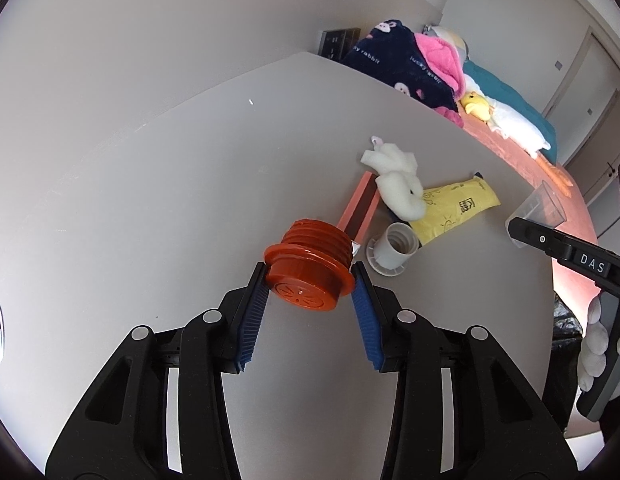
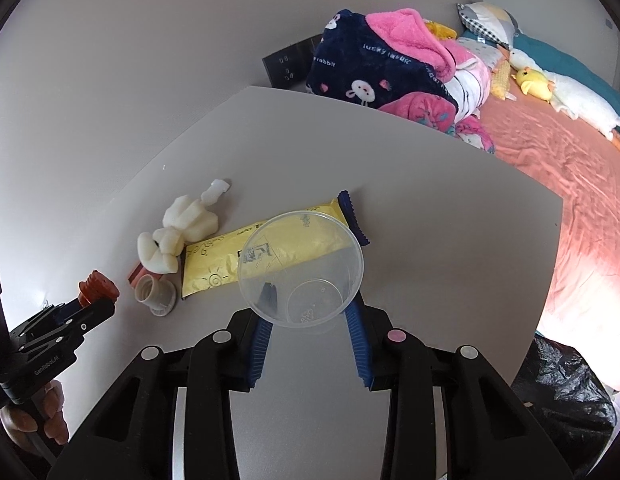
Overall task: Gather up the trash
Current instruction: 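Carry the orange cup stack and clear cup over the black trash bag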
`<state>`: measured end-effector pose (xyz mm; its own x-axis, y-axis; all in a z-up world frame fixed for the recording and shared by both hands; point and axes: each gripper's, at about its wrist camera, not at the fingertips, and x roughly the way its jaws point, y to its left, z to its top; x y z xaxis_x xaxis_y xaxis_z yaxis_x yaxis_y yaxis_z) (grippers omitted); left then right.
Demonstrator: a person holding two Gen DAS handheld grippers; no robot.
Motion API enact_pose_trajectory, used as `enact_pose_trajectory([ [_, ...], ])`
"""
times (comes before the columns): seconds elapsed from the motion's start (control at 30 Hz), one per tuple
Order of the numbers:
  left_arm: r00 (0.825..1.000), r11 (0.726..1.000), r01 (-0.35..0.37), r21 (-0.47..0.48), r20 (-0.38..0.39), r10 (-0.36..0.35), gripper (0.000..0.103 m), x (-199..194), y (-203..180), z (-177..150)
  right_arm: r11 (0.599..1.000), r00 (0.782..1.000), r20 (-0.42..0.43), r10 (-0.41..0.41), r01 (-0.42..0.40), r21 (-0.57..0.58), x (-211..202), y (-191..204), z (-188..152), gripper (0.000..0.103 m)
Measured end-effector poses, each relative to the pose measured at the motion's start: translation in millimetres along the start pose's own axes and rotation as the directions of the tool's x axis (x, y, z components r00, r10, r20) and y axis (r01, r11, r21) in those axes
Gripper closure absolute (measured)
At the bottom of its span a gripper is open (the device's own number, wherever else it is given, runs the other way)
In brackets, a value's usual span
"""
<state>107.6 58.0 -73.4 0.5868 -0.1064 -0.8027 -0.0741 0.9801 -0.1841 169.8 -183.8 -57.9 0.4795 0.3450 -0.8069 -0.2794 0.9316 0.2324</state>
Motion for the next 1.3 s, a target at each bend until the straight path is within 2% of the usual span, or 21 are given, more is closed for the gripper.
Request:
enact_pose_trajectory([
  [0.47,0.996,0.997,0.055,0.060,0.063,-0.059,0.062,-42.7,-39.8,-3.3,0.999,0.998,0.049,0.036,-0.035,-0.013,-58.0,-1.6,-14.5,0.066],
  [0.87,0.990,0.983,0.123,0.134,0.057,-0.132,0.062,-56.3,-89.4,-9.7,1.000,0.996,0.088,0.027,-0.028,0.006,-102.2,-20.2,-30.7,0.066],
  [1.3,0.974,0.950,0.212,0.230,0.025,-0.223,0.062,-59.7,-152.2,-16.7,0.997,0.991,0.130,-0.027,0.017,0.079,-145.1,-62.0,-53.2,0.066],
])
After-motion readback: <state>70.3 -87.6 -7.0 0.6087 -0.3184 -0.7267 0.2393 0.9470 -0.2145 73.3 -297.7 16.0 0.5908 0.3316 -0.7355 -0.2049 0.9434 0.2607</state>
